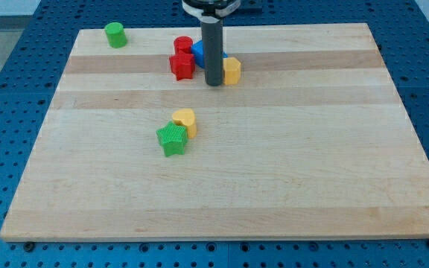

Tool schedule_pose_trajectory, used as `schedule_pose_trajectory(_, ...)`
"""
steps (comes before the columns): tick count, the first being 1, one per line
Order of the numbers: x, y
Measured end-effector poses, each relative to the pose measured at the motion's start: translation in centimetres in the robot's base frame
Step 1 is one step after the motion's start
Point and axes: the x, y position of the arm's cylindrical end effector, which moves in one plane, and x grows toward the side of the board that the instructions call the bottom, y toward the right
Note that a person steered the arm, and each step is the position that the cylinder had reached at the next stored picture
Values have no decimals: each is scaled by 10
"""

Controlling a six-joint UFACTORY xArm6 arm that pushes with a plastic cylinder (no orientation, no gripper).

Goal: Move the yellow hexagon to the top center

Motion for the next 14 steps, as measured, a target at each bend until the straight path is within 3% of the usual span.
schedule_pose_trajectory(6,-45,102)
schedule_pose_trajectory(9,-35,87)
schedule_pose_trajectory(14,-88,30)
